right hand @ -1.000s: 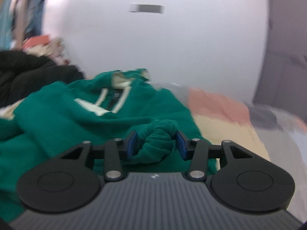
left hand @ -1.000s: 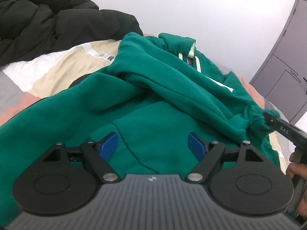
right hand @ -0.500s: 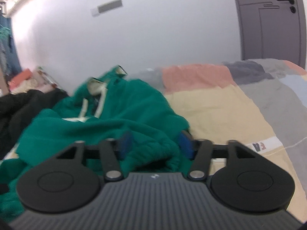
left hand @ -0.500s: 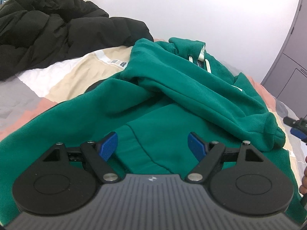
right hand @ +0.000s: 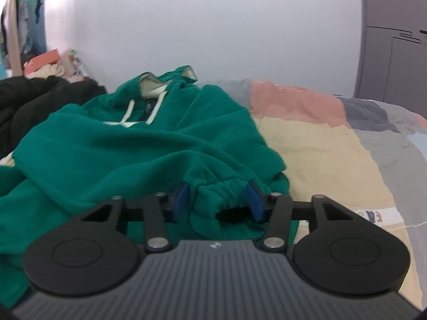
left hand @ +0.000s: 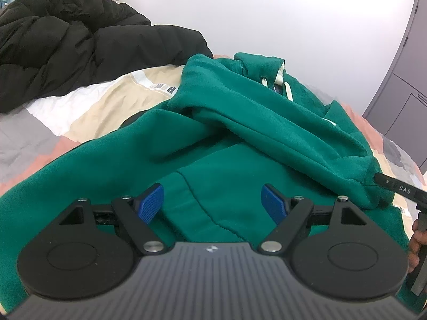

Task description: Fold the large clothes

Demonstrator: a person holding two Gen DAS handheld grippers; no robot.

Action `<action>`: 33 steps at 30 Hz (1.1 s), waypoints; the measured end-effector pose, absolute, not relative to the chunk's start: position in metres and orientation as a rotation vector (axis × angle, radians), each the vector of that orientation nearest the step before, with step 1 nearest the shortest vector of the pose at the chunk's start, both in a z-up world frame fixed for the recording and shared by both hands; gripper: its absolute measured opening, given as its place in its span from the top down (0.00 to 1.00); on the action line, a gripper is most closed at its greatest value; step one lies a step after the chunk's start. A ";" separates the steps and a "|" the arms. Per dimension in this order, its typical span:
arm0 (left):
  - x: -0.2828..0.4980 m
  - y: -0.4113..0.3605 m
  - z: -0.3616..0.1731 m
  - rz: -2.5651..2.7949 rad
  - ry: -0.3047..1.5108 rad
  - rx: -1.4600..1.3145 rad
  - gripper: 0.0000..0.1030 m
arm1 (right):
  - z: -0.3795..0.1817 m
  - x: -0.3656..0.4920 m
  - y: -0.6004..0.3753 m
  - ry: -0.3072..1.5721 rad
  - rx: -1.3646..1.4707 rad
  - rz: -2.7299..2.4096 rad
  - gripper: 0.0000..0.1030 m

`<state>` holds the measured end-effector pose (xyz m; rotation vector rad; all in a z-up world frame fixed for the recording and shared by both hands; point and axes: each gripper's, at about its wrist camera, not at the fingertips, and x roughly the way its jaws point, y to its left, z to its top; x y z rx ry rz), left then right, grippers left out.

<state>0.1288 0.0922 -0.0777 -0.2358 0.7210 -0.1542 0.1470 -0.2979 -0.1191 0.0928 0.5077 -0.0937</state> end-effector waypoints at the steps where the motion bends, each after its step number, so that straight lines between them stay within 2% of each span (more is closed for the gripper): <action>1: 0.129 0.093 -0.078 -0.155 0.718 -0.236 0.19 | -0.118 0.147 -0.301 0.504 0.111 -0.102 0.55; 11: 0.117 0.106 -0.067 -0.121 0.683 -0.227 0.19 | -0.105 0.123 -0.307 0.553 0.163 -0.077 0.56; 15: 0.100 0.114 -0.052 -0.104 0.648 -0.199 0.19 | -0.092 0.100 -0.311 0.588 0.182 -0.090 0.45; 17: 0.090 0.123 -0.041 -0.083 0.628 -0.187 0.19 | -0.090 0.087 -0.318 0.616 0.232 -0.089 0.36; 19: 0.080 0.136 -0.032 -0.054 0.620 -0.184 0.19 | -0.089 0.072 -0.326 0.651 0.282 -0.107 0.22; 20: 0.077 0.144 -0.027 -0.020 0.633 -0.177 0.19 | -0.090 0.065 -0.330 0.663 0.296 -0.122 0.21; 27: 0.071 0.207 -0.020 0.051 0.777 -0.309 0.14 | -0.106 0.012 -0.368 0.709 0.508 -0.232 0.20; 33: 0.078 0.249 -0.040 -0.050 0.837 -0.507 0.11 | -0.126 0.018 -0.372 0.823 0.615 -0.152 0.20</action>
